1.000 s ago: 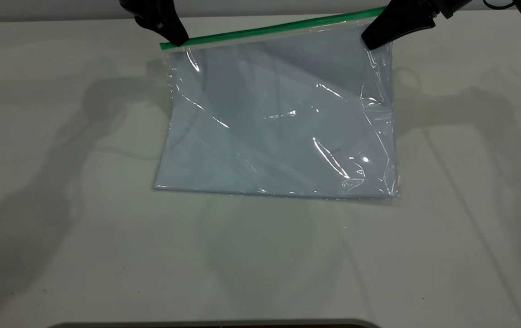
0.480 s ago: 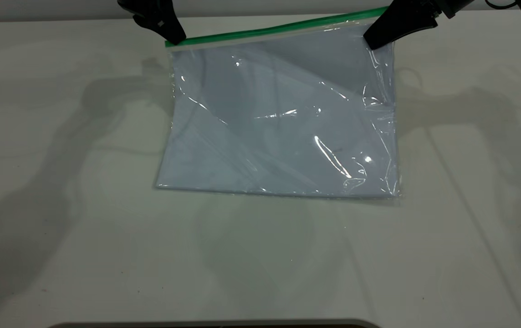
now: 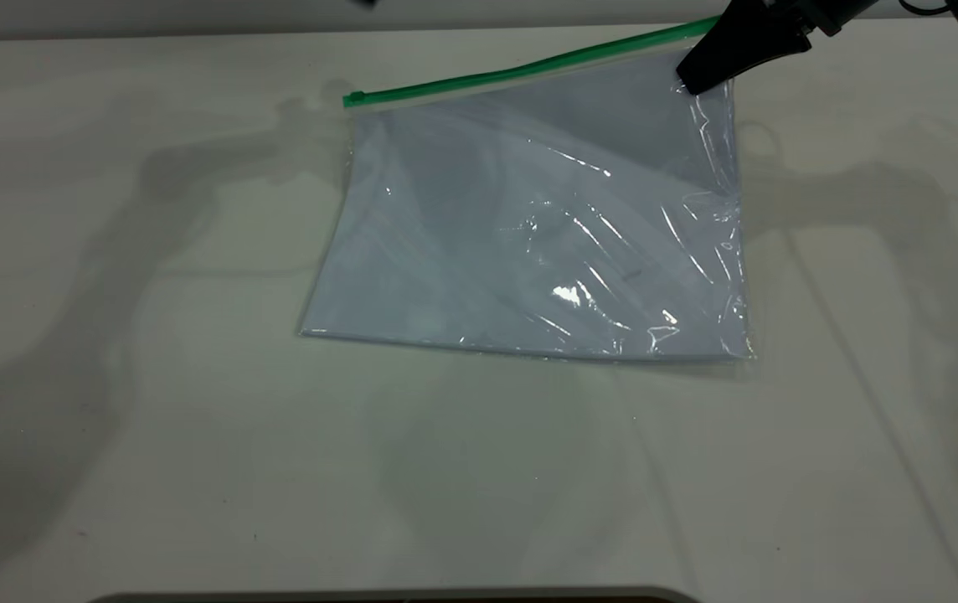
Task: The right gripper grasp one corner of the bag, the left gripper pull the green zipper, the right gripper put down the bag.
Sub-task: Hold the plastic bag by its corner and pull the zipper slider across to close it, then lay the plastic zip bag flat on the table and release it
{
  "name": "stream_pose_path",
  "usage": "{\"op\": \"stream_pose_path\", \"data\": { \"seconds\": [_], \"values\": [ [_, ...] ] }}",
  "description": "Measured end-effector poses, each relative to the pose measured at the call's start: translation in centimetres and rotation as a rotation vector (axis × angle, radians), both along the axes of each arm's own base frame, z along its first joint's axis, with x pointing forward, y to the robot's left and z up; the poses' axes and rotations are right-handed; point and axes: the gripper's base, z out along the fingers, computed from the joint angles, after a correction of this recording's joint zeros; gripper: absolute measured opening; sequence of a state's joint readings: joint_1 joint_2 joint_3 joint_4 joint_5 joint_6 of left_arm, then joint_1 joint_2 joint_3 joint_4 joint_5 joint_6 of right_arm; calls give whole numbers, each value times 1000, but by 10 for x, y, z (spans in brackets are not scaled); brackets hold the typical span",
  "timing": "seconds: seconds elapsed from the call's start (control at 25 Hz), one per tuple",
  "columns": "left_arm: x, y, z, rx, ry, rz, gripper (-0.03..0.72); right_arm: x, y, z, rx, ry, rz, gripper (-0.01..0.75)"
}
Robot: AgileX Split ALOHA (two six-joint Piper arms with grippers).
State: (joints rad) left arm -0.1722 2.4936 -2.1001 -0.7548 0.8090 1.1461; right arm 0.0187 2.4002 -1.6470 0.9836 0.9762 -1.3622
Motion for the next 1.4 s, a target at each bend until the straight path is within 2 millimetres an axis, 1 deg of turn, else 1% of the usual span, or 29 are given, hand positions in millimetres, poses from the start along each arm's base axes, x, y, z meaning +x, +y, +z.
{"op": "stream_pose_path", "data": {
  "seconds": [0.08,0.16,0.2,0.28,0.32,0.4,0.44,0.52,0.56,0.64,0.68,0.76,0.8,0.88,0.92,0.96,1.0,1.08,1.16,1.2,1.24,1.32,1.36,1.4],
  "values": [
    [-6,-1,25,-22,-5,-25,550,1,0,0,-4,0,-13,75],
    [-12,-2,46,-42,9,-45,551,2,-1,0,-7,-4,-22,146],
    [-16,-2,57,-50,13,-52,552,2,-1,0,-8,-6,-26,191],
    [-23,-2,77,-62,16,-62,552,3,-2,3,-12,-20,-27,325],
    [-27,-2,88,-67,10,-69,552,3,-2,7,-17,-33,-28,383],
    [-35,-2,111,-75,-9,-83,552,6,-4,21,-40,-71,-51,496],
    [-40,-1,125,-77,-19,-90,552,7,-6,32,-62,-92,-61,533],
    [-53,2,155,-75,-41,-94,552,5,-9,61,-100,-119,-83,564],
    [-60,4,169,-65,-44,-90,552,2,-11,81,-120,-142,-89,567],
    [-79,10,203,-37,-69,-61,552,-9,-11,127,-154,-198,-96,563],
    [-89,14,220,-16,-79,-36,552,-16,-10,149,-158,-212,-105,557],
    [-110,24,249,32,-97,30,552,-38,-7,200,-162,-261,-123,542],
    [-120,29,265,55,-118,81,552,-49,-7,221,-160,-266,-140,533],
    [-139,40,290,95,-154,185,552,-78,-9,265,-152,-282,-186,516],
    [-148,45,302,97,-166,242,552,-93,-10,284,-148,-280,-223,509],
    [-158,51,313,101,-174,304,552,-106,-12,297,-144,-257,-253,502],
    [-166,55,319,107,-173,363,552,-121,-13,310,-147,-237,-278,495],
    [-185,65,331,122,-189,444,552,-145,-18,327,-176,-205,-324,486],
    [-200,72,334,150,-189,501,552,-165,-24,342,-207,-203,-409,477],
    [-209,76,336,156,-190,521,552,-175,-29,345,-230,-199,-464,474],
    [-218,78,335,165,-181,537,552,-184,-33,345,-250,-186,-512,470],
    [-235,83,327,180,-148,555,552,-208,-41,346,-301,-185,-594,467],
    [-245,85,325,183,-137,560,552,-220,-45,343,-321,-176,-628,466],
    [-253,86,316,195,-110,561,552,-231,-47,336,-336,-155,-654,466]
  ]
}}
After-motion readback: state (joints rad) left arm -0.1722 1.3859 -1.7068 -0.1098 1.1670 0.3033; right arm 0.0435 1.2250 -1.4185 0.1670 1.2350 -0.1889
